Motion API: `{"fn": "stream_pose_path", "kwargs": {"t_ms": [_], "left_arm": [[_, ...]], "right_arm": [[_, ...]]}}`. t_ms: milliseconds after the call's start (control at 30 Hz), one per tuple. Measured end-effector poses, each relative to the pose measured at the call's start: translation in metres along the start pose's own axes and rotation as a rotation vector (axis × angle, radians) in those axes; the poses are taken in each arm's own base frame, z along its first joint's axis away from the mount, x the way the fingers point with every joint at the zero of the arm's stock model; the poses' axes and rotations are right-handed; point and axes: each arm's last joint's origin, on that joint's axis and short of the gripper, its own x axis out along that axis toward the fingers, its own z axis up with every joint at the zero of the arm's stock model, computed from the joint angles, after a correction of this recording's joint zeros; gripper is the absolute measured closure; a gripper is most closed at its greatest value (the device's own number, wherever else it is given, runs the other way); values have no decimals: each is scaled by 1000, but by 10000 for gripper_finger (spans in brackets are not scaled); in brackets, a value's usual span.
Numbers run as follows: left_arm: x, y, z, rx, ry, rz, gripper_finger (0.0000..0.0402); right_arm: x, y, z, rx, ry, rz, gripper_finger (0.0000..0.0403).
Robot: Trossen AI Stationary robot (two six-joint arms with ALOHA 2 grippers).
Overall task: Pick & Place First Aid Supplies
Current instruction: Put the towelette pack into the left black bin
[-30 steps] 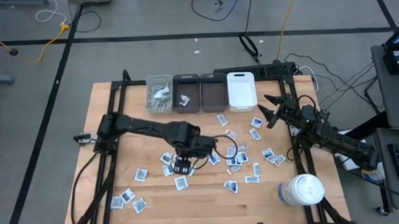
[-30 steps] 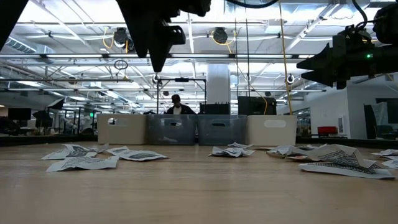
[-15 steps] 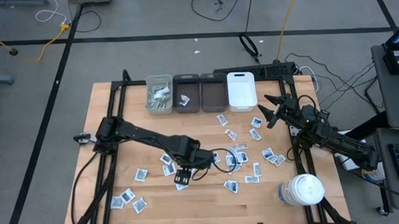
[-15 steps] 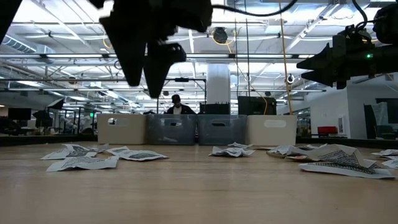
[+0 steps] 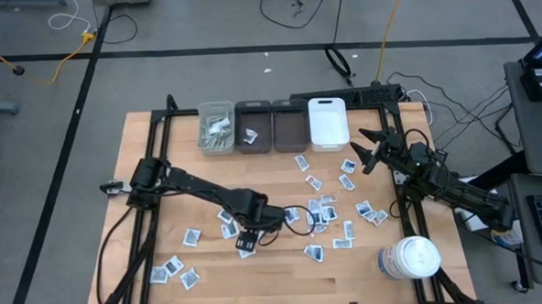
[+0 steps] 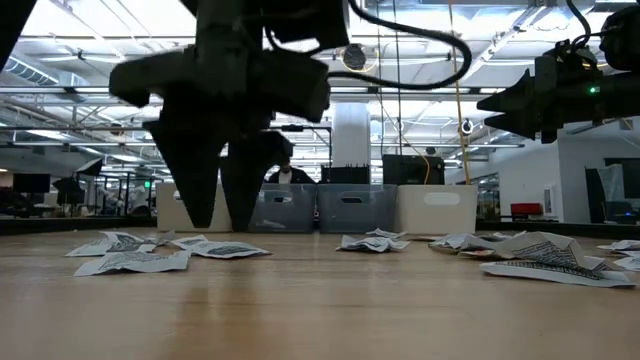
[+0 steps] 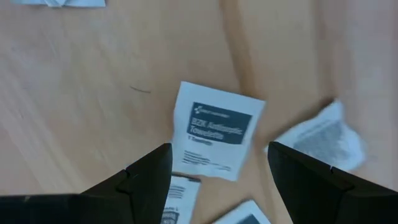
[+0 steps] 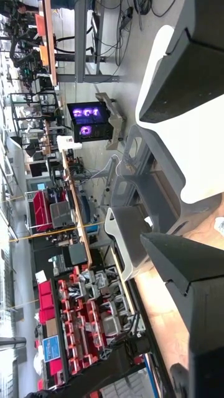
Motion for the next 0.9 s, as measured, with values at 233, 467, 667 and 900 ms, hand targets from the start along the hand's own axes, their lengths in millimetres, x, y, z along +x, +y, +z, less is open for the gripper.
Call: {"fn": "stream_pose_path", "kwargs": {"t_ms": [233, 467, 667, 900], "left_arm": [[15, 3, -5, 36, -22, 15, 133], [16, 4, -6, 64, -21, 19, 197], [16, 4, -6, 64, -25, 19, 313], [16, 3, -5, 65, -29, 9, 387]], "right_arm": [[0, 0, 0, 0, 0, 0, 105], [0, 0, 0, 0, 0, 0, 105], [0, 0, 0, 0, 0, 0, 105], [0, 0, 0, 0, 0, 0, 105]]}}
